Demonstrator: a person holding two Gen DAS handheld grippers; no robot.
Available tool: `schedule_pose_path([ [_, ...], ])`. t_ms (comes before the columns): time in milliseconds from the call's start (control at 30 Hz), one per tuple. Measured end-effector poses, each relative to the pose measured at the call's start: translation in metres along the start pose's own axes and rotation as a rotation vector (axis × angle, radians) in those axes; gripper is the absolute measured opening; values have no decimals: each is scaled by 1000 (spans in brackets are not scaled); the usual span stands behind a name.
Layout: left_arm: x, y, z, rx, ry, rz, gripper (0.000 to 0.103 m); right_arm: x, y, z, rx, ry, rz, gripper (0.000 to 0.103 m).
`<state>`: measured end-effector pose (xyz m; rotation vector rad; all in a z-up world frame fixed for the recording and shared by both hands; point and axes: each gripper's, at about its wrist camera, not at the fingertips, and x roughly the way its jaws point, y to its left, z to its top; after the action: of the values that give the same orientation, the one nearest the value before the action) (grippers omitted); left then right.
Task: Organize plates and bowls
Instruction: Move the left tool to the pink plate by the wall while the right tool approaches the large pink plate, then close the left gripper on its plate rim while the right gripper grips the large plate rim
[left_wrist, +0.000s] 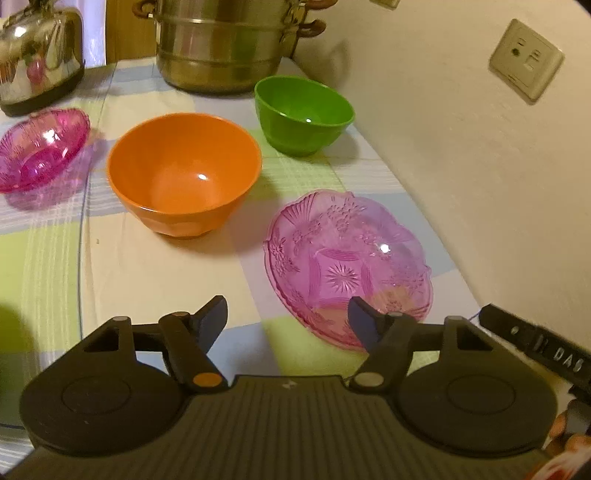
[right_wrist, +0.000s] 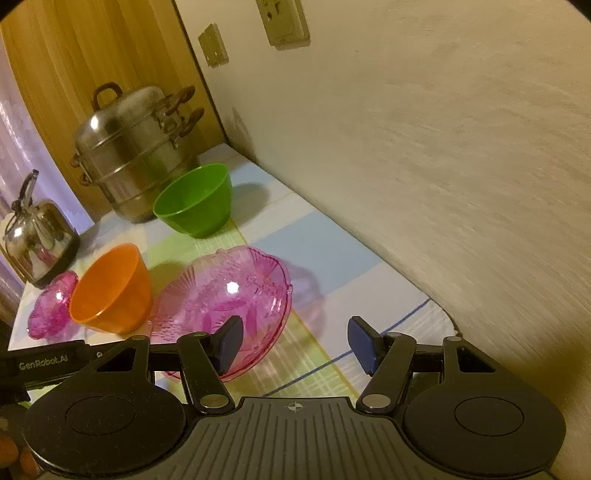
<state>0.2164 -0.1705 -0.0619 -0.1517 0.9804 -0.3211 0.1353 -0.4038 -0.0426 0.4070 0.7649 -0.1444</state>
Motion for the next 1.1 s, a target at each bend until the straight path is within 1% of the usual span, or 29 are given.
schedule_pose_path([
  [200, 15, -1, 15, -10, -2, -19, 67, 24, 1, 4, -2, 34, 9, 63],
  [267, 23, -1, 17, -16, 4, -13, 66, 30, 3, 5, -10, 39, 11, 63],
  [567, 54, 10, 10, -63, 4, 23, 53, 63, 3, 8, -21, 70, 5, 63],
  [667, 62, 16, 6, -71, 4, 17, 48, 73, 2, 9, -28, 77, 1, 63],
  [733, 64, 18, 4, -74, 0, 16, 42, 79, 1, 10, -30, 82, -5, 62],
  [800, 65, 22, 3, -95, -8, -2, 40, 84, 0, 10, -28, 88, -10, 56],
  [967, 67, 26, 2, -114, -28, -29, 30, 94, 0, 9, -30, 106, -14, 49],
  [1067, 67, 28, 2, -118, -36, -26, 26, 99, 0, 9, -32, 111, -14, 45],
  [1100, 67, 28, 2, -122, -36, -24, 23, 100, 1, 9, -32, 114, -13, 43],
])
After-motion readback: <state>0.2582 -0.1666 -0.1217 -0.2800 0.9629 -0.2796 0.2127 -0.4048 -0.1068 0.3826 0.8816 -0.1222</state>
